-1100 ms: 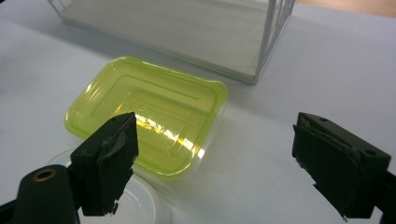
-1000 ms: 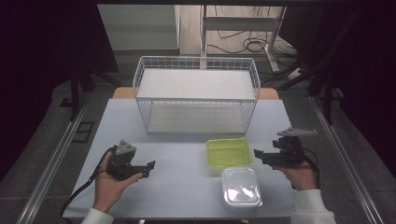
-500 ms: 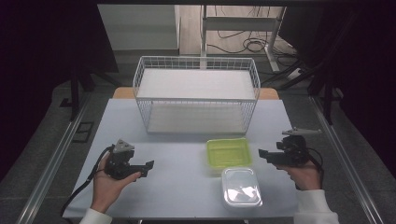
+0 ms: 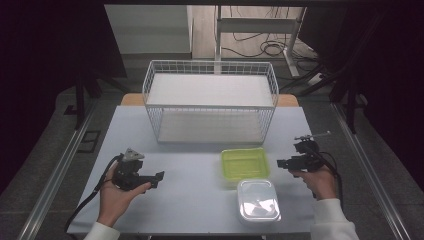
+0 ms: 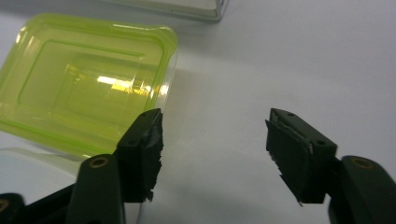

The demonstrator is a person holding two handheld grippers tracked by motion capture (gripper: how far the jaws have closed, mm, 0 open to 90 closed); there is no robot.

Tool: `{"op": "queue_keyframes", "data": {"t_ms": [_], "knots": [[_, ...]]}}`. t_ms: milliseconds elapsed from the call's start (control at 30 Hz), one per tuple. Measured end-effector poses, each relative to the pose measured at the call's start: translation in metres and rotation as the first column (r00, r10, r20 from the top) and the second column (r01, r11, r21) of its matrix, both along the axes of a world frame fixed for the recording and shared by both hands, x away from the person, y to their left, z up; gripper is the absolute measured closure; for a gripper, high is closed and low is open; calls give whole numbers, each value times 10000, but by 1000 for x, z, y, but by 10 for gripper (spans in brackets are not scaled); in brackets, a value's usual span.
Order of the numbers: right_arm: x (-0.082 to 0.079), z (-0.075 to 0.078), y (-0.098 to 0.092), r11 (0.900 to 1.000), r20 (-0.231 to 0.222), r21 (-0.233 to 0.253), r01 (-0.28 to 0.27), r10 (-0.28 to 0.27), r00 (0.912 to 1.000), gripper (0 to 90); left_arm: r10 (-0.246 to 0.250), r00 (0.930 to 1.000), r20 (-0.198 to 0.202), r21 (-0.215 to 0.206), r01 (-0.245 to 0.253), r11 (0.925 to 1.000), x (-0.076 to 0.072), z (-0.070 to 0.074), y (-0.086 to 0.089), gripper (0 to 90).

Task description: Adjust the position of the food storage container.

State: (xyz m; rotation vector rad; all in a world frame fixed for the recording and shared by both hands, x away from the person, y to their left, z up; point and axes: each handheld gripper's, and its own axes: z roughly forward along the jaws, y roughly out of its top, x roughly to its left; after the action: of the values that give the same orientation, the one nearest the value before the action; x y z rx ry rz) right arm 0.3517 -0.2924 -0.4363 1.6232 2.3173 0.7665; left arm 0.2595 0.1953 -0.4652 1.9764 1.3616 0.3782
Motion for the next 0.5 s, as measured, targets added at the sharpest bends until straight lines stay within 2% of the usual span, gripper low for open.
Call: {"op": "queue_keyframes", "data": {"t_ms": [133,233,333,367,500], "knots": [[6,-7,6,9999,-287,-118,-120,116,9995,477,-25,10000,-70,-20,25,10000,2,-2,-2,142],[8,-10,9,9999,-362,-61,-149,147,9992,601,-57,9999,-100,-71,56,10000,2,-2,-2,142],[12,-13,10,9999,-471,-98,-133,128,9988,739,-53,10000,-72,28,53,10000,1,-3,-3,140],[13,-14,11,9998,-559,-111,-177,170,9983,790,-73,9999,-77,180,75,9998,-1,-3,-3,139],[15,-19,16,9989,-728,-214,-417,401,9965,885,-137,9999,-96,120,138,9998,-4,-3,-5,137]]}}
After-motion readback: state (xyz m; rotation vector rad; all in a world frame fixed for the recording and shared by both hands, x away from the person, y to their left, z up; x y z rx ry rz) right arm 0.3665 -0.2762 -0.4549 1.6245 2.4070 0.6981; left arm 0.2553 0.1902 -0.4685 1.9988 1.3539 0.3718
